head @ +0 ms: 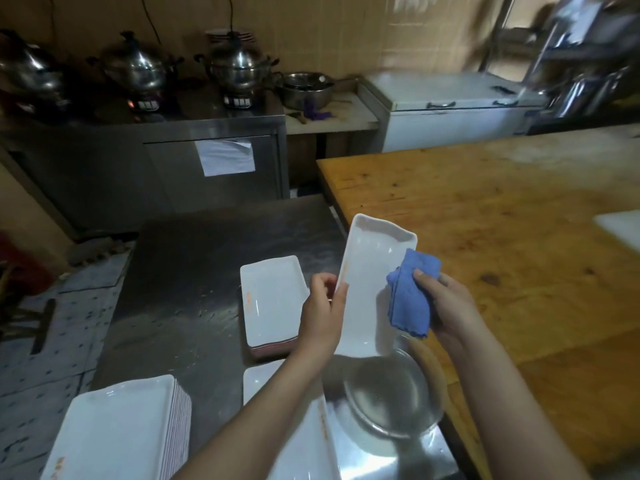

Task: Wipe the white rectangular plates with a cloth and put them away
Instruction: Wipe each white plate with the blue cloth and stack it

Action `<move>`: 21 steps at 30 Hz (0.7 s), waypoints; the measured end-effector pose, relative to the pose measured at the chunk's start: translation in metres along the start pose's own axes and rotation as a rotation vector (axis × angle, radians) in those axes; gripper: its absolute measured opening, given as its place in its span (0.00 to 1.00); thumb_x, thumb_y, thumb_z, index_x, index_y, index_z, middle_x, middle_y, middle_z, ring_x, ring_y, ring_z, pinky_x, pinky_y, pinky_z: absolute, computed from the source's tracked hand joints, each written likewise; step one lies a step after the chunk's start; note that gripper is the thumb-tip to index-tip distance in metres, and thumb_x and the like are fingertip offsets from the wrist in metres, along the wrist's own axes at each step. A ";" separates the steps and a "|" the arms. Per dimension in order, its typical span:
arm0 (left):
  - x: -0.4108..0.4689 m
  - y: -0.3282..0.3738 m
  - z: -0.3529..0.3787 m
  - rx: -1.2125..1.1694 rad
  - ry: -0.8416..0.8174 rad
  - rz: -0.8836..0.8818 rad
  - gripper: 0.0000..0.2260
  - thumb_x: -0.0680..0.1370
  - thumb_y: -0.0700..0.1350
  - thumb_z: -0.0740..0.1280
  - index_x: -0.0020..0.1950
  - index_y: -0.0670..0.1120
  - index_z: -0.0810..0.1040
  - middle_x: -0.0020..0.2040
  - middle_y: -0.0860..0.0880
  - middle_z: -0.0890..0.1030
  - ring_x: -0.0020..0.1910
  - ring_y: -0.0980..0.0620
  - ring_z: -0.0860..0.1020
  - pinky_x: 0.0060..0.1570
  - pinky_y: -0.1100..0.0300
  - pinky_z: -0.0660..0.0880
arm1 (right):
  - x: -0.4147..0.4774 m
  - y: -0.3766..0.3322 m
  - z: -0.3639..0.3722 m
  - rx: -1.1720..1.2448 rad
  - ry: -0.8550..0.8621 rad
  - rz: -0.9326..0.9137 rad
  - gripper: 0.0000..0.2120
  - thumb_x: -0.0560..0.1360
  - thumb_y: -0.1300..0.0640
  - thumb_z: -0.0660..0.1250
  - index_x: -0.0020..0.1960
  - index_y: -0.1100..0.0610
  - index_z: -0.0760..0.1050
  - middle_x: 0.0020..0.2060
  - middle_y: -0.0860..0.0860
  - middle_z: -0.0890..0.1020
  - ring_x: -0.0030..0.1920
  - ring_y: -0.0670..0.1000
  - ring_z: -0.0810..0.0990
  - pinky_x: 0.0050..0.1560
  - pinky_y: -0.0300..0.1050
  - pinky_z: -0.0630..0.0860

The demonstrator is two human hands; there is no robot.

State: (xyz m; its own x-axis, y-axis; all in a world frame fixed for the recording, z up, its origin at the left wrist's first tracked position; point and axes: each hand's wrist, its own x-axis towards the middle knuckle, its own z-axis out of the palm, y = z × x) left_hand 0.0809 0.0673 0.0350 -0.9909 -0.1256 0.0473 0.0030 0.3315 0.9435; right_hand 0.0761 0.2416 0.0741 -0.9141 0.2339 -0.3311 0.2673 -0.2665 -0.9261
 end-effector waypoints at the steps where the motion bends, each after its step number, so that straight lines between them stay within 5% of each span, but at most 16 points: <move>1: 0.000 0.000 0.002 -0.006 -0.007 -0.013 0.04 0.80 0.52 0.59 0.50 0.55 0.64 0.43 0.61 0.74 0.43 0.60 0.76 0.39 0.68 0.71 | -0.002 0.000 -0.001 0.003 -0.001 -0.002 0.10 0.76 0.59 0.66 0.56 0.63 0.76 0.47 0.58 0.83 0.44 0.55 0.83 0.40 0.46 0.79; 4: 0.000 -0.002 0.002 -0.058 -0.001 -0.103 0.05 0.81 0.51 0.56 0.53 0.52 0.69 0.45 0.56 0.77 0.44 0.58 0.76 0.41 0.63 0.73 | -0.009 -0.002 0.002 0.011 -0.095 0.009 0.09 0.76 0.60 0.66 0.55 0.62 0.77 0.44 0.57 0.84 0.41 0.52 0.84 0.38 0.44 0.79; 9: 0.002 -0.008 -0.011 -0.411 0.004 -0.496 0.12 0.81 0.48 0.56 0.49 0.46 0.77 0.44 0.45 0.82 0.44 0.44 0.80 0.49 0.50 0.77 | -0.026 -0.002 0.032 -0.044 -0.392 0.142 0.18 0.66 0.58 0.70 0.53 0.65 0.78 0.46 0.60 0.84 0.44 0.56 0.83 0.45 0.48 0.80; 12: 0.001 -0.013 -0.026 -0.506 -0.024 -0.613 0.13 0.82 0.51 0.56 0.44 0.46 0.73 0.41 0.43 0.78 0.41 0.44 0.77 0.50 0.51 0.75 | -0.035 0.009 0.063 -0.175 -0.482 0.212 0.11 0.71 0.63 0.70 0.51 0.64 0.77 0.43 0.58 0.84 0.42 0.53 0.83 0.42 0.46 0.81; 17: -0.019 -0.026 -0.062 -0.700 0.080 -0.665 0.15 0.81 0.54 0.55 0.57 0.48 0.77 0.48 0.44 0.84 0.46 0.42 0.82 0.51 0.46 0.77 | -0.042 0.034 0.096 -0.901 -0.330 -0.121 0.11 0.72 0.54 0.71 0.51 0.53 0.72 0.49 0.50 0.79 0.44 0.48 0.77 0.42 0.41 0.73; 19: -0.024 -0.028 -0.073 -0.735 0.098 -0.672 0.17 0.81 0.55 0.54 0.61 0.47 0.76 0.51 0.43 0.83 0.48 0.41 0.81 0.54 0.45 0.76 | -0.048 0.041 0.104 -1.104 -0.301 -0.305 0.18 0.72 0.53 0.70 0.60 0.54 0.71 0.56 0.53 0.75 0.49 0.50 0.75 0.44 0.40 0.69; 21: -0.027 -0.027 -0.082 -0.780 0.105 -0.661 0.18 0.81 0.56 0.54 0.62 0.47 0.75 0.52 0.43 0.83 0.49 0.41 0.81 0.52 0.45 0.77 | -0.053 0.050 0.109 -1.329 -0.265 -0.500 0.27 0.75 0.52 0.66 0.71 0.57 0.63 0.64 0.56 0.68 0.61 0.54 0.70 0.57 0.43 0.69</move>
State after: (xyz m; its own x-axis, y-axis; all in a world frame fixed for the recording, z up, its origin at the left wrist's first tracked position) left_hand 0.1190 -0.0150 0.0349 -0.8096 -0.1562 -0.5659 -0.4152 -0.5290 0.7401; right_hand 0.1052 0.1141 0.0653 -0.9842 -0.1757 -0.0221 -0.1459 0.8749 -0.4619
